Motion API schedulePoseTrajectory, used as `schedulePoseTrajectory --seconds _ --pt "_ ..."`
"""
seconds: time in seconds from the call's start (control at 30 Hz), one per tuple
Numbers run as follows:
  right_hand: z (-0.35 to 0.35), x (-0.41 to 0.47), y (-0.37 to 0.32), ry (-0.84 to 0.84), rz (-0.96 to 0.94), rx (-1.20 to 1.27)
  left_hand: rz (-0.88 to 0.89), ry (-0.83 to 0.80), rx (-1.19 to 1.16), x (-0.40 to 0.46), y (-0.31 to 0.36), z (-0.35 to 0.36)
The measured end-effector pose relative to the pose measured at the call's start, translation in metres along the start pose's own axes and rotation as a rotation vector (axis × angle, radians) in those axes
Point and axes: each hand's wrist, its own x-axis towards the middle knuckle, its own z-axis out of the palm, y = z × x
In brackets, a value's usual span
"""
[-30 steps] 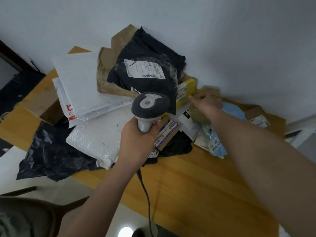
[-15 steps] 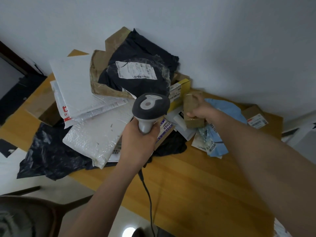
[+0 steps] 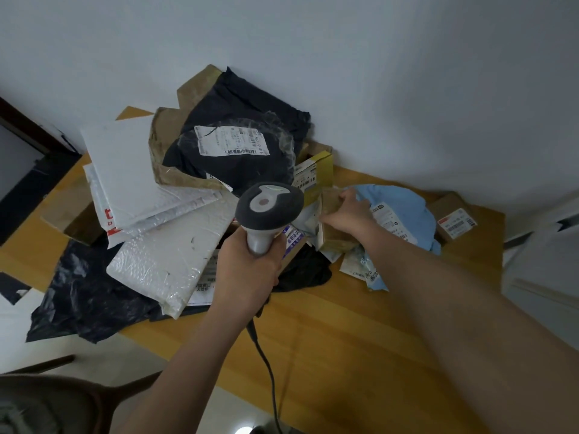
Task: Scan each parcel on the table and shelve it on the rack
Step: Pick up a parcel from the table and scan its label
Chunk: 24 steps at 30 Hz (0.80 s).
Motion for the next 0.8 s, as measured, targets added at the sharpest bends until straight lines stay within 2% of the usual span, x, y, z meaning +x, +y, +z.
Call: schedulePoseTrajectory --seconds 0.1,0.23,0.37,0.57,0.8 --pt "-0.001 -0.002 0.004 -0.003 0.041 0.096 0.001 -0.002 0.011 -0.003 -0.001 -0.002" --pt "-0.019 -0.019 0.013 -0.107 0.123 0.490 0.009 0.010 -0.008 -0.016 -0.001 -0.007" --pt "-0.035 -0.053 0.027 -0.177 0.170 0.749 0.044 -0.008 -0.043 -0.042 -0.001 -0.012" --pt "-0.033 -0.132 0.037 -0.172 0.061 0.911 0.115 -0.027 -0.035 -0.110 -0.017 -0.032" --pt "0.000 -0.265 0.054 -0.149 -0.131 0.989 0.168 -0.011 -0.099 -0.240 -0.052 -0.078"
